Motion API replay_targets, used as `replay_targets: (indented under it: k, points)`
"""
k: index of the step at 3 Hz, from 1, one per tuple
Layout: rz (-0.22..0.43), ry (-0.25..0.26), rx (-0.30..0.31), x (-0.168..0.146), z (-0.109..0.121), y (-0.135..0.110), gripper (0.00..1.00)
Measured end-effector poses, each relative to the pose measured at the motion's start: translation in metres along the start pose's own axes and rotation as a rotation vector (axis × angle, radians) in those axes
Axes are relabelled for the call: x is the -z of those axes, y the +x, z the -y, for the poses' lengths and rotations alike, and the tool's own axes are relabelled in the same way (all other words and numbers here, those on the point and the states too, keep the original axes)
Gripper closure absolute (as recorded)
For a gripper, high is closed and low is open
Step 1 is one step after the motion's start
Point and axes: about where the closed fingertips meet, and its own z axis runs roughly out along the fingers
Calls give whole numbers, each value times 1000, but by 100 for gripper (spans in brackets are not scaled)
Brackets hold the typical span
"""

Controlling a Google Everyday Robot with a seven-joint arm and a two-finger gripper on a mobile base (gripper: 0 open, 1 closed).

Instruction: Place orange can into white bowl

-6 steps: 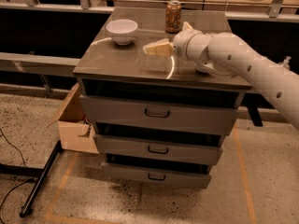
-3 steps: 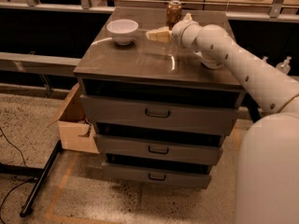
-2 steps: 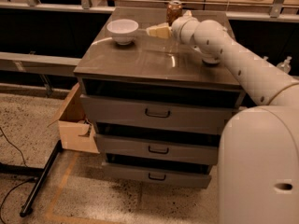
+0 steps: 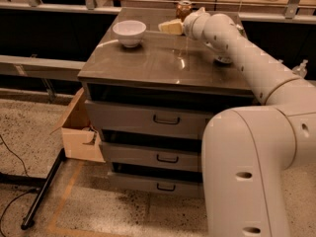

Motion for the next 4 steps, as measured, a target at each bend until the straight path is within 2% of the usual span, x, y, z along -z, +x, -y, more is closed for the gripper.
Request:
replay_targets:
  k: [2,4]
  points:
    - [9,52,-35,-23,18,-3,0]
    - [-32,105,-82,-44,24,7,0]
